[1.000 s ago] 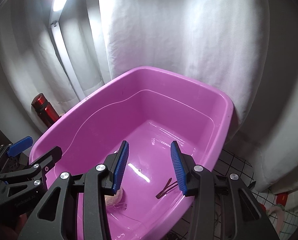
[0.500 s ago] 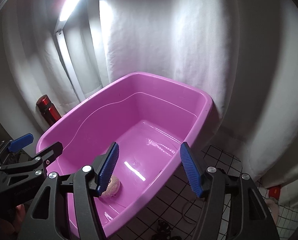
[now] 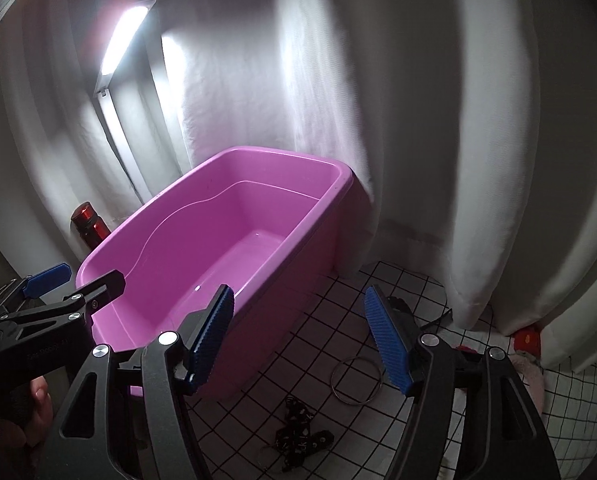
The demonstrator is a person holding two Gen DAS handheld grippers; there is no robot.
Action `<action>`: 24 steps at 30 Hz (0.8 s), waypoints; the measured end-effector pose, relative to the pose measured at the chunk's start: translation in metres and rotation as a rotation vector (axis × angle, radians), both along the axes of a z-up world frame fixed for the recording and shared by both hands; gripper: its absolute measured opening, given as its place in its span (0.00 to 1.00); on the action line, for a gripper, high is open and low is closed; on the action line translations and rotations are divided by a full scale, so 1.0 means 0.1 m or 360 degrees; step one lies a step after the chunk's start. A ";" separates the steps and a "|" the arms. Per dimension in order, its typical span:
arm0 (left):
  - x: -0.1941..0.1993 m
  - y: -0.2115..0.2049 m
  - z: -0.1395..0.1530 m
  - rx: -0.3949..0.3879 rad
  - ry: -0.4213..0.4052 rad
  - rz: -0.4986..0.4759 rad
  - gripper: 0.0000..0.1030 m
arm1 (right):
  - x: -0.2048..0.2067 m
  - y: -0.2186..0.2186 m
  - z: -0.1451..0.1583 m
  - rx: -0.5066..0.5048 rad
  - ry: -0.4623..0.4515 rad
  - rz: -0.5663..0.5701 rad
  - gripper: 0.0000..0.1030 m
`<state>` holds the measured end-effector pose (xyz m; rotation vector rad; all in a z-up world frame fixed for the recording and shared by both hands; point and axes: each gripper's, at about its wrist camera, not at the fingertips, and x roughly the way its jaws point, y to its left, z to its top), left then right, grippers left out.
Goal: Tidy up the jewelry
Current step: 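Withdraw both tools from the tub back over the table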
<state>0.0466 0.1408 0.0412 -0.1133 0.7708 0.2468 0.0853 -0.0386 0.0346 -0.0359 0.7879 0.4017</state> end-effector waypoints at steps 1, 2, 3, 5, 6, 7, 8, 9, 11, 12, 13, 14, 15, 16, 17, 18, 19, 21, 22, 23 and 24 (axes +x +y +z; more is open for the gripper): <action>-0.02 -0.05 0.00 -0.0001 0.0003 -0.0012 0.88 | -0.03 -0.07 -0.01 0.0001 0.0003 -0.0019 0.64; -0.03 -0.10 0.00 -0.0003 0.0007 -0.0024 0.88 | -0.06 -0.13 -0.02 -0.0001 0.0006 -0.0036 0.64; -0.04 -0.15 -0.01 -0.0007 0.0011 -0.0037 0.88 | -0.09 -0.19 -0.02 -0.0003 0.0009 -0.0051 0.64; -0.06 -0.25 0.00 -0.0012 0.0016 -0.0064 0.88 | -0.16 -0.32 -0.04 0.0001 0.0017 -0.0080 0.64; -0.07 -0.31 0.00 -0.0013 0.0018 -0.0077 0.88 | -0.20 -0.40 -0.05 0.0000 0.0020 -0.0097 0.64; -0.09 -0.36 0.00 -0.0013 0.0018 -0.0093 0.88 | -0.24 -0.47 -0.05 -0.0004 0.0021 -0.0115 0.64; -0.10 -0.41 0.00 -0.0014 0.0018 -0.0107 0.88 | -0.27 -0.54 -0.06 -0.0006 0.0021 -0.0131 0.65; -0.11 -0.46 0.00 -0.0016 0.0018 -0.0125 0.88 | -0.31 -0.62 -0.07 -0.0007 0.0022 -0.0152 0.67; -0.15 -0.57 0.00 -0.0029 0.0016 -0.0164 0.89 | -0.39 -0.79 -0.10 -0.0006 0.0035 -0.0199 0.69; -0.17 -0.62 -0.01 -0.0034 0.0013 -0.0182 0.89 | -0.43 -0.90 -0.13 -0.0005 0.0047 -0.0226 0.69; -0.19 -0.67 -0.01 -0.0038 0.0007 -0.0203 0.90 | -0.46 -1.00 -0.16 -0.0005 0.0061 -0.0255 0.69; -0.20 -0.71 -0.02 -0.0040 0.0005 -0.0221 0.91 | -0.49 -1.10 -0.19 -0.0004 0.0077 -0.0281 0.69; -0.22 -0.76 -0.03 -0.0043 0.0003 -0.0242 0.91 | -0.53 -1.20 -0.23 -0.0002 0.0095 -0.0309 0.69; -0.24 -0.81 -0.04 -0.0050 0.0001 -0.0265 0.91 | -0.57 -1.30 -0.27 -0.0001 0.0112 -0.0339 0.69; -0.25 -0.85 -0.06 -0.0055 0.0002 -0.0282 0.91 | -0.60 -1.39 -0.31 -0.0004 0.0128 -0.0371 0.69; -0.27 -0.89 -0.08 -0.0062 0.0006 -0.0299 0.91 | -0.64 -1.48 -0.36 -0.0009 0.0145 -0.0403 0.69; -0.29 -0.92 -0.11 -0.0071 0.0011 -0.0316 0.91 | -0.68 -1.57 -0.40 -0.0012 0.0160 -0.0429 0.70; -0.33 -0.99 -0.16 -0.0093 0.0033 -0.0350 0.91 | -0.74 -1.73 -0.48 -0.0013 0.0196 -0.0481 0.72; -0.34 -1.03 -0.20 -0.0105 0.0045 -0.0370 0.91 | -0.76 -1.81 -0.53 -0.0011 0.0222 -0.0503 0.72; -0.35 -1.08 -0.24 -0.0113 0.0059 -0.0388 0.91 | -0.79 -1.87 -0.58 -0.0007 0.0249 -0.0519 0.72; -0.36 -1.11 -0.28 -0.0120 0.0071 -0.0405 0.91 | -0.81 -1.91 -0.62 -0.0005 0.0275 -0.0535 0.72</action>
